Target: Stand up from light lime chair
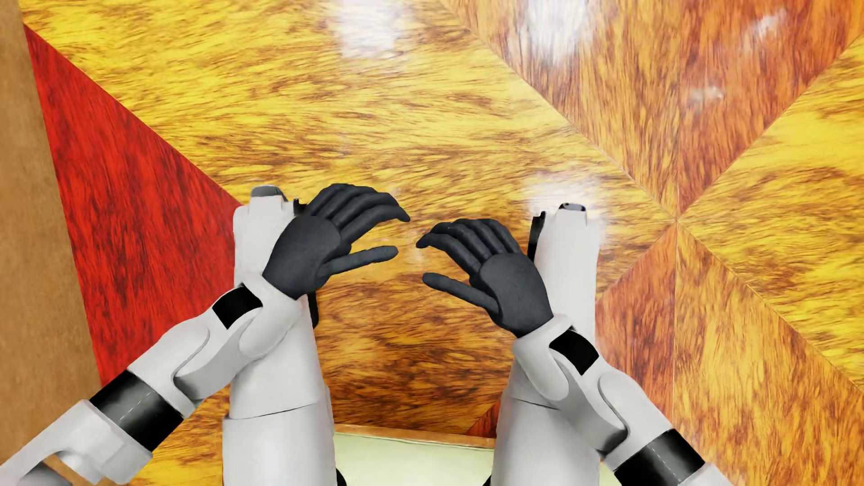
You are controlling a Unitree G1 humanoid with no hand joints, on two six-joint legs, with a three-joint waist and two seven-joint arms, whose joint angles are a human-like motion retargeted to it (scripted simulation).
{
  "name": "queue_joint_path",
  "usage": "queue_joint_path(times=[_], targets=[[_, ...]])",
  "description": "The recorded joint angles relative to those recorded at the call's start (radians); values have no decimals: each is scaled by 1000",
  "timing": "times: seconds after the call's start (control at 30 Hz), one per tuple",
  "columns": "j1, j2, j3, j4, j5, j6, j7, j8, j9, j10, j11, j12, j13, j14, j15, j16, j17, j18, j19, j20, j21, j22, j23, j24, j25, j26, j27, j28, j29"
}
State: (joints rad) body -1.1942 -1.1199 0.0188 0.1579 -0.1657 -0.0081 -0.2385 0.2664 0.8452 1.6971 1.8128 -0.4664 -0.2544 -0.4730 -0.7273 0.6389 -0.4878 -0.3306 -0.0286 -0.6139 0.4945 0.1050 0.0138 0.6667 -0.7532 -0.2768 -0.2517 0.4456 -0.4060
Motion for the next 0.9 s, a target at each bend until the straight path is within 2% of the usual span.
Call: queue_joint_path(times=[0.03,0.07,0.1,0.13,0.17,0.2,0.23,0.27,0.3,0.33,0.37,0.4,0.43,0.47,0.5,0.53,0.57,0.6,0.63,0.67,0.7,0.73,0.77,0.8,0.83,0.87,0.9], targets=[[59,69,-1,-1,-4,0,26,-25,-33,-75,-80,-15,-23,7,-7,-27,23,11,-11,-20,11,99,114,-15,14,20,12,-37,-17],[122,140,-7,13,5,6,30,-49,-72,-155,-172,-21,-49,8,11,-55,43,5,-21,-44,47,219,239,-25,47,-11,-6,-100,2],[199,227,-15,11,-5,18,71,-97,-110,-240,-258,-25,-59,27,17,-82,70,28,-34,-76,75,336,370,-37,39,1,34,-149,-23],[282,323,-21,12,-7,19,97,-123,-149,-326,-358,-25,-66,36,23,-118,94,34,-36,-99,92,462,463,-84,43,-24,54,-205,-15],[380,422,-34,17,23,17,109,-144,-188,-419,-458,-6,-68,41,39,-129,122,50,-58,-107,113,568,507,-112,45,-19,30,-217,-22],[494,537,-26,14,48,38,127,-175,-221,-511,-570,24,-54,41,51,-159,117,88,-60,-115,105,621,510,-110,55,1,-21,-183,13],[574,603,-45,4,74,13,149,-183,-274,-586,-660,72,-51,64,67,-148,135,98,-66,-67,107,638,452,-111,36,-20,-65,-158,75],[643,683,-30,22,126,25,125,-167,-324,-633,-771,123,-42,85,91,-159,124,107,-110,-29,107,616,399,-132,32,-5,-76,-131,109],[717,786,-25,21,158,17,128,-169,-362,-653,-885,165,-39,143,113,-158,135,94,-94,36,115,585,349,-166,50,-26,-101,-165,146],[776,913,16,-6,166,29,88,-171,-395,-653,-1013,196,-31,274,134,-192,112,116,-91,50,106,572,317,-182,79,8,-109,-80,158],[775,1038,33,-27,171,-5,52,-165,-422,-600,-1166,217,-38,325,174,-191,130,105,-108,87,104,567,281,-173,58,16,-98,-35,147],[732,1146,62,-43,151,-20,31,-186,-479,-549,-1312,245,-17,273,199,-209,133,49,-74,139,69,548,257,-139,53,11,-97,-30,179],[677,1243,88,-63,122,-31,70,-260,-528,-554,-1447,253,3,283,229,-224,126,7,-40,166,16,539,230,-135,66,32,-86,-14,194],[644,1351,102,-77,108,-32,95,-297,-569,-615,-1594,271,20,260,267,-247,124,-14,-3,206,-6,543,225,-147,86,38,-67,-9,176],[591,1396,121,-96,81,-27,140,-323,-605,-711,-1655,267,24,255,262,-280,92,-4,5,233,-7,544,224,-157,106,49,-69,17,146],[569,1468,114,-107,84,-25,172,-341,-608,-859,-1738,259,5,263,266,-286,75,14,9,277,3,529,215,-178,96,25,-54,2,116],[588,1573,116,-126,76,-13,159,-344,-611,-1042,-1813,280,18,406,261,-316,49,-38,9,302,10,532,226,-276,133,37,-60,-39,101],[593,1622,99,-161,92,17,182,-377,-616,-1221,-1812,300,19,531,225,-345,5,-15,21,316,6,537,209,-326,138,52,-43,-39,129],[645,1701,103,-171,74,6,146,-394,-620,-1392,-1827,338,39,595,202,-356,-21,7,49,322,8,553,203,-336,146,55,-51,-1,140],[611,1716,117,-163,75,5,114,-399,-628,-1387,-1791,358,43,589,170,-362,-52,32,54,315,-3,573,192,-363,143,74,-63,53,167],[595,1744,130,-145,70,1,101,-386,-629,-1296,-1775,372,53,570,180,-344,-66,38,67,333,-11,597,187,-381,137,93,-72,50,202],[582,1729,144,-114,49,-14,96,-402,-633,-1177,-1685,380,78,510,192,-308,-70,16,105,365,-20,628,198,-375,123,74,-81,0,214],[559,1695,141,-142,18,-37,87,-387,-668,-1105,-1581,404,128,531,242,-271,-66,-11,140,353,-75,643,231,-361,107,80,-74,-31,262],[599,1662,124,-176,2,-52,127,-385,-689,-1084,-1451,421,200,497,332,-243,-55,65,175,318,-118,662,289,-319,107,81,-50,-47,247],[710,1605,100,-189,1,-46,165,-382,-705,-1131,-1279,444,277,496,511,-218,-23,129,165,297,-175,680,385,-314,123,90,-17,-97,239],[721,1443,77,-193,22,-61,142,-316,-695,-1074,-1039,407,283,412,724,-181,17,141,112,260,-201,688,483,-335,136,68,17,-74,220],[770,1292,60,-211,47,-76,130,-252,-686,-1068,-785,387,301,356,651,-152,56,178,63,240,-216,675,577,-334,139,45,68,-65,145]])
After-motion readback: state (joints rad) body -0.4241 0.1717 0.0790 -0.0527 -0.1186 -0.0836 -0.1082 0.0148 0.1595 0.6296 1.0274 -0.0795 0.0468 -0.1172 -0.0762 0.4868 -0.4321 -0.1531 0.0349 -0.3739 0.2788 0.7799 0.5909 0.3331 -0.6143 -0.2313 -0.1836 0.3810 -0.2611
